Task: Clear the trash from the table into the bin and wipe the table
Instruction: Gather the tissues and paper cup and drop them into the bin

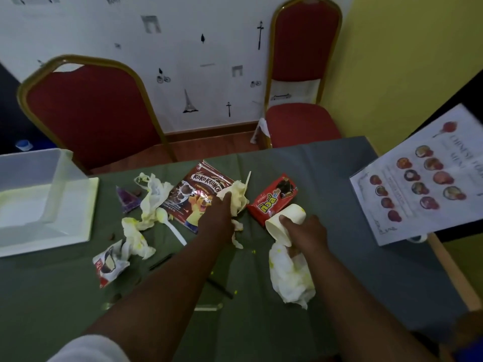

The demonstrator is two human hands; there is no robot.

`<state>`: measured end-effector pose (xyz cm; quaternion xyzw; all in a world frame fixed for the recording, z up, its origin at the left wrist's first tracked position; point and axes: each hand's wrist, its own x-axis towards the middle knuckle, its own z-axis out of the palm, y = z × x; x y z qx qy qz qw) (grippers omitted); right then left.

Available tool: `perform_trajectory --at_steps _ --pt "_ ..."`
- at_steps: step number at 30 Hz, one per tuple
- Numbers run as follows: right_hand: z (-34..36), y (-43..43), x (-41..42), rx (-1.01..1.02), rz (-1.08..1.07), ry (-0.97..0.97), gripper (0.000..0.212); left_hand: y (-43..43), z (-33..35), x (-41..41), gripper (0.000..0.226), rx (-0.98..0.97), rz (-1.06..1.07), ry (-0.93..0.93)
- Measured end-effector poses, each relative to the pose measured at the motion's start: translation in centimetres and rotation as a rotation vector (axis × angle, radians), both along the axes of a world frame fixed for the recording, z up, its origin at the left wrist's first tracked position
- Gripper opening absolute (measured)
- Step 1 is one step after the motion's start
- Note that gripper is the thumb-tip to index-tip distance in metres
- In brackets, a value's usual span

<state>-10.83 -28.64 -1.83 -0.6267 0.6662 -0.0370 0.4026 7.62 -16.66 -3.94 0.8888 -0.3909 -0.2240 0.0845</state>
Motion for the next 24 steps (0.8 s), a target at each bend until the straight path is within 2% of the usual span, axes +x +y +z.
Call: perform_trajectory --at_steps 4,7,15,24 --pt "-0.1 0.0 -0.1 0.013 -0.042 -0.019 0.072 0.2 0.1 0.8 0.043 -0.107 0.085 0.001" --pt "0.5 0.6 -0.4 -0.014 -0.050 -0.081 0.066 0.7 0.5 1.3 0.026 -0.210 0.182 -0.019" --pt "4.0 2.3 0.9 -0.177 0.071 -0.268 0.054 4.3 3.5 2.5 0.019 -0.442 0.348 -0.093" --pt "8.0 6.9 5.2 -0.198 0.428 -0.436 0.064 15.7 9.0 1.7 0.008 -0.640 0.583 -0.229"
